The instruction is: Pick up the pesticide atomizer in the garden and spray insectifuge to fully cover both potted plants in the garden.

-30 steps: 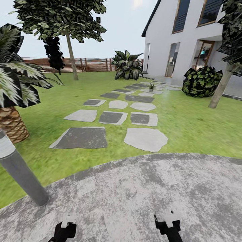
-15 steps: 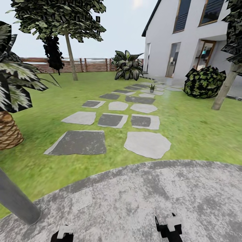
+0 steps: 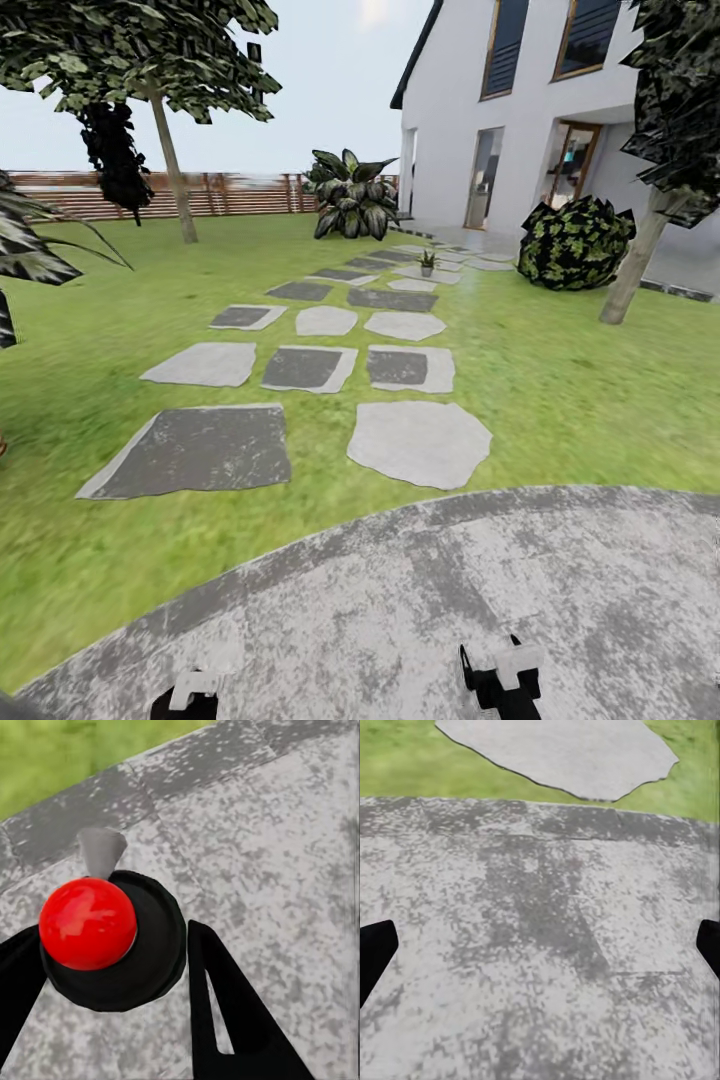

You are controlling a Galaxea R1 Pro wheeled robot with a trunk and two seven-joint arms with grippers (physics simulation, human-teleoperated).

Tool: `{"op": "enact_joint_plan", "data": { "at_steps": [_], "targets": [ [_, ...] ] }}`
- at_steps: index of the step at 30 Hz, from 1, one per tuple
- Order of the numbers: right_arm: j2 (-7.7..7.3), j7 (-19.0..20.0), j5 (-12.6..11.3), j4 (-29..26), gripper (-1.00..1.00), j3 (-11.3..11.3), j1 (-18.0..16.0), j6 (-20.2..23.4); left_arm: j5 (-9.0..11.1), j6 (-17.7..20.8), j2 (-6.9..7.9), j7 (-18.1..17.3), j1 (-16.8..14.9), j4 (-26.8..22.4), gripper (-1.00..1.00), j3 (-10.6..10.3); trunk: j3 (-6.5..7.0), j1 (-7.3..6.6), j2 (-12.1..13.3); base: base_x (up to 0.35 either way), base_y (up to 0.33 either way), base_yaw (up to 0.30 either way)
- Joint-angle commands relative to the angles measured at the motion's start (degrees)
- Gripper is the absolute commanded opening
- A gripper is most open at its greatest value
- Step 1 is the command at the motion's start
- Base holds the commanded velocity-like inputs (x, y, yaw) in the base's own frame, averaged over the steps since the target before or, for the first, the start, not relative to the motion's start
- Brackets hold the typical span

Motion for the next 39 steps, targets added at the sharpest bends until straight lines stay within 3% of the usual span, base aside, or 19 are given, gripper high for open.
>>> {"op": "enact_joint_plan", "data": {
  "at_steps": [1,10,27,32,39],
  "targets": [
    [0.02,-0.2,0.61,0.08,1.0,-0.42,-0.05,-0.17,0.59,-0.19,0.04,-0.02,-0.02,0.01,-1.0,-0.45,-0.05,0.03,-0.02,0.339,0.0,-0.296],
    [-0.02,-0.24,0.61,0.07,1.0,-0.44,-0.05,-0.17,0.59,-0.17,0.06,-0.02,-0.02,0.01,-1.0,-0.48,-0.05,0.03,-0.02,0.339,0.0,-0.254],
    [0.0,-0.05,0.88,0.26,1.0,-0.38,-0.05,0.03,0.51,-0.19,-0.02,-0.02,-0.02,0.09,-1.0,-0.53,-0.05,0.03,-0.02,0.339,0.0,-0.006],
    [0.22,-0.06,0.8,4.24,1.0,-0.41,-0.05,0.09,0.5,-0.19,0.01,-0.02,-0.02,0.09,-1.0,-0.53,-0.05,0.03,-0.02,0.339,0.0,0.0],
    [0.12,0.06,0.79,4.98,1.0,-0.42,-0.05,0.18,0.5,-0.19,-0.1,-0.02,-0.02,0.08,-1.0,-0.62,-0.05,0.03,-0.02,0.339,0.0,0.0]
  ]
}}
